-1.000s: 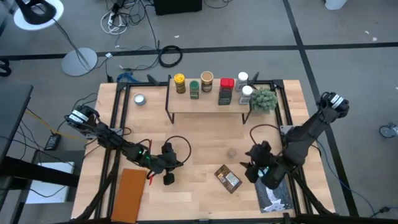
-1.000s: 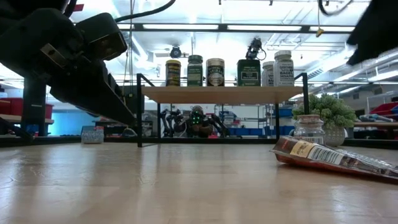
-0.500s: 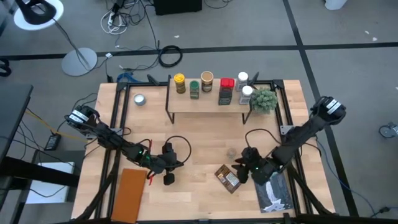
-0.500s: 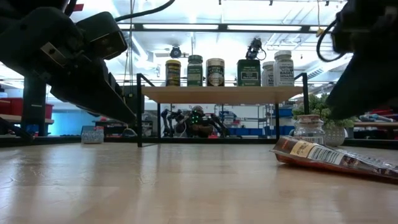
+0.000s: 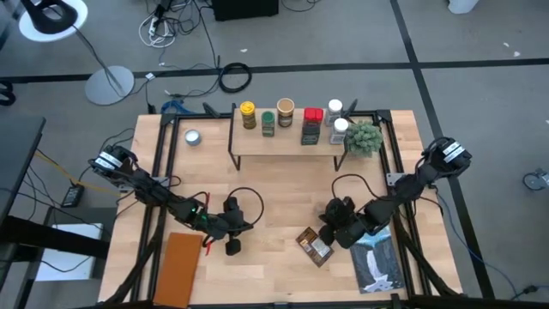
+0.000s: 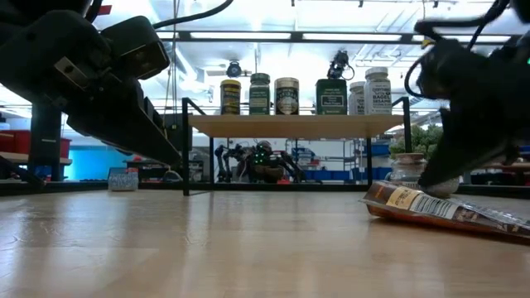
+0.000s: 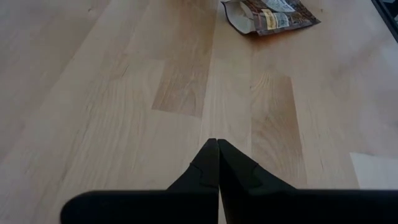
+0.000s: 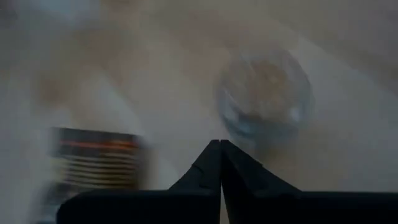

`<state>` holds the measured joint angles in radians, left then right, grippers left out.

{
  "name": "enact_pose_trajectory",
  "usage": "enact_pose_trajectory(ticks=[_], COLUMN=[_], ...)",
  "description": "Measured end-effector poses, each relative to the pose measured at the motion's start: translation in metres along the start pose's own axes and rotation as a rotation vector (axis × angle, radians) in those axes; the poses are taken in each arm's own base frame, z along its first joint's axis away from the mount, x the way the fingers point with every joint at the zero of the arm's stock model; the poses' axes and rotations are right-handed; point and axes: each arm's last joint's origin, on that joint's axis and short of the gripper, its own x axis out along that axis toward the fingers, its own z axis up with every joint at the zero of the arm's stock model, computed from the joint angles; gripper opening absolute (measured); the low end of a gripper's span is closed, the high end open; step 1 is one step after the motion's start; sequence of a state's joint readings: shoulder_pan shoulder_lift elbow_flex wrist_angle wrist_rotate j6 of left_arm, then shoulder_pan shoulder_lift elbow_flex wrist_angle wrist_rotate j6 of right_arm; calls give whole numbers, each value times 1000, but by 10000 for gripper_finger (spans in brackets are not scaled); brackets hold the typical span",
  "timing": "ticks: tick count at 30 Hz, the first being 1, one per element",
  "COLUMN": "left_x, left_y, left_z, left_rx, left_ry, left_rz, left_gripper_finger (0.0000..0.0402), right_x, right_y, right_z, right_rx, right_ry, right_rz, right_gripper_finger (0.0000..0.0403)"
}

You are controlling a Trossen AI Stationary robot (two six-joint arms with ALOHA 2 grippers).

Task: Shelf spices
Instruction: Put the transparent seasoning bottle on the shelf

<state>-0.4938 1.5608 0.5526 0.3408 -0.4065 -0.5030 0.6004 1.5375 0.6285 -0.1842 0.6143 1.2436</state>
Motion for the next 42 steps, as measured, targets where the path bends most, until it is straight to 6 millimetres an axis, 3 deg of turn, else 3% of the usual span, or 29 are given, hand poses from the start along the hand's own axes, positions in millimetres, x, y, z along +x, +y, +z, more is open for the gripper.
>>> enact_pose_trajectory(ticks=[8, 14, 18, 21, 32, 42], left_x=[0, 0, 0, 0, 0, 0], left_y=[0, 0, 0, 0, 0, 0], left_z=[0, 0, 0, 0, 0, 0], left_rx=[1, 1, 1, -1, -3, -3], left_ry=[0, 0, 0, -4, 0, -1], left_rz=[0, 0, 0, -2, -3, -5], left_gripper_finger=[3, 3, 3, 3, 3, 3], right_x=[1, -1, -1, 4, 6, 1], right_y=[-24, 3, 16, 9, -33, -5], right_z=[-1, 2, 11, 18, 18, 13], right_rx=[119, 36, -60, -69, 65, -83], right_ry=[35, 205, 90, 32, 143, 103], right_rz=[-217, 9, 107, 33, -337, -81], right_gripper_finger=[2, 2, 1, 1, 0, 0])
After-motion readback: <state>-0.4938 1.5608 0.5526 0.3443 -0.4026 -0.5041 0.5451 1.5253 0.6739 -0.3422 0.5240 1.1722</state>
